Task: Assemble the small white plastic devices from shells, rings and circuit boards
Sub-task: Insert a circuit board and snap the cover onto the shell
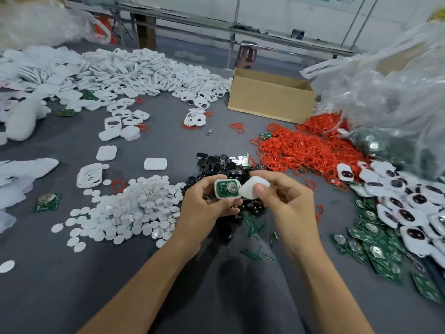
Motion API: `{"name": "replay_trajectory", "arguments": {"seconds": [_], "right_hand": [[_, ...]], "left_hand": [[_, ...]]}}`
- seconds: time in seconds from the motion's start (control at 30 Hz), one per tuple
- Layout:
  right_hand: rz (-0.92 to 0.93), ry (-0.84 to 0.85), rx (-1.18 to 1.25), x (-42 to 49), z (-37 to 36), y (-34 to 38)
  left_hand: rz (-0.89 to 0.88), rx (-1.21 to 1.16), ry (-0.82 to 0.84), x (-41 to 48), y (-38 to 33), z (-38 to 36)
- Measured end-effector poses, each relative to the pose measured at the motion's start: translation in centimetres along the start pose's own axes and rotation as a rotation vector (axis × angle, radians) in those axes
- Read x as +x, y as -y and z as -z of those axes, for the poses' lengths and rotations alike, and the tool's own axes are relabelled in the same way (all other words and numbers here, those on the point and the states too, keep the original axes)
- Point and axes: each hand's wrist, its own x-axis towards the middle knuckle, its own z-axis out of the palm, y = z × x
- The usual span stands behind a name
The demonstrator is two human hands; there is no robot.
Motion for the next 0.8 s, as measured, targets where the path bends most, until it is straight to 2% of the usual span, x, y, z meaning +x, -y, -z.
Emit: {"name": "replay_trajectory", "arguments": {"seconds": [0.33,0.8], "right_hand": [[-0.246,-0.008,0.377,0.01,-0.54,0.02],[-0.349,-0.035,0.478,0.13,-0.19,-0.19]], "left_hand": [[-0.019,0.023,0.049,-0.09,0.24,0.11],[-0.006,0.005,0.095,-0.03,0.30,0.23]]}}
